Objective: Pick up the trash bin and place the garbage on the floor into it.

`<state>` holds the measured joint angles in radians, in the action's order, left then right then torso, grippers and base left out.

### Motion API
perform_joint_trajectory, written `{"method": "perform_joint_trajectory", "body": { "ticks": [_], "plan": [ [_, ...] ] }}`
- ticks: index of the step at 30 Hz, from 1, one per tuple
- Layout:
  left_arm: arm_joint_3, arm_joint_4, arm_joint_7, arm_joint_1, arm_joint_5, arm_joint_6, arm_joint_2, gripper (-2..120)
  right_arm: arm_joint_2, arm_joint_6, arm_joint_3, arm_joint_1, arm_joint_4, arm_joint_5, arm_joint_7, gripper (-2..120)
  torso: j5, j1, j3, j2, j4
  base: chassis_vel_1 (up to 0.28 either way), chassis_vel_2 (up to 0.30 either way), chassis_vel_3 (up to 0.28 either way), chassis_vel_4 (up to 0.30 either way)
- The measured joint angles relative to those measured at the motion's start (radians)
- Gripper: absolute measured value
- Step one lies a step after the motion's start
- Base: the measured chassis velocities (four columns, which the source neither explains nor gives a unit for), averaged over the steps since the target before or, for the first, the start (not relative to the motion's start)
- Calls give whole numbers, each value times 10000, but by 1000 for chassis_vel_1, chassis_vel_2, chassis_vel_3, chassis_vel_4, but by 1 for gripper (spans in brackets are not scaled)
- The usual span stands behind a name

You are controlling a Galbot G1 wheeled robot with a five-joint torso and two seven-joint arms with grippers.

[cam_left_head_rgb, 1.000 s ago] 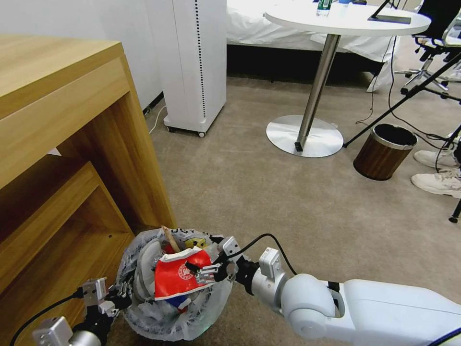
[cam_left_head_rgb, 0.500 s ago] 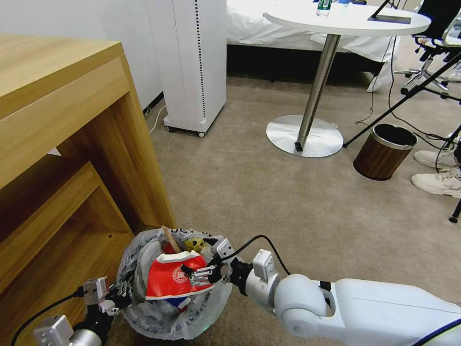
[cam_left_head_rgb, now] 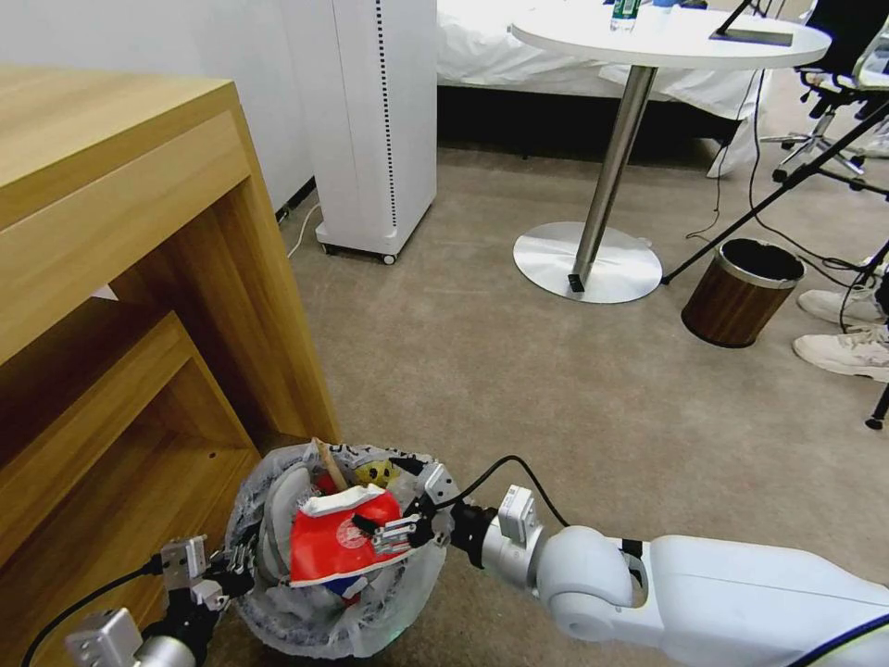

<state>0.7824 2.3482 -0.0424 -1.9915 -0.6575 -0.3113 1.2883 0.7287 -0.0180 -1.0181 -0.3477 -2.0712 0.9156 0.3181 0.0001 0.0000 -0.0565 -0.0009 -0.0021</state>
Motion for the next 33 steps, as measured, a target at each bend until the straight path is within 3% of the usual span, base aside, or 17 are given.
{"method": "perform_joint_trajectory", "body": {
  "ticks": [15,24,33],
  "plan": [
    [-73,-45,63,15,46,4,-14,0,-462,-1246,-81,-272,374,-877,-1467,100,0,0,0,0,0,0,0,0,0],
    [-209,-77,104,50,64,8,-4,0,-229,-1458,222,-315,949,-1189,-1523,100,0,0,0,0,0,0,0,0,0],
    [-230,-209,140,123,46,9,-122,0,69,-1449,485,-129,800,-628,-1436,100,-2,0,0,0,0,0,0,0,0]
  ]
}}
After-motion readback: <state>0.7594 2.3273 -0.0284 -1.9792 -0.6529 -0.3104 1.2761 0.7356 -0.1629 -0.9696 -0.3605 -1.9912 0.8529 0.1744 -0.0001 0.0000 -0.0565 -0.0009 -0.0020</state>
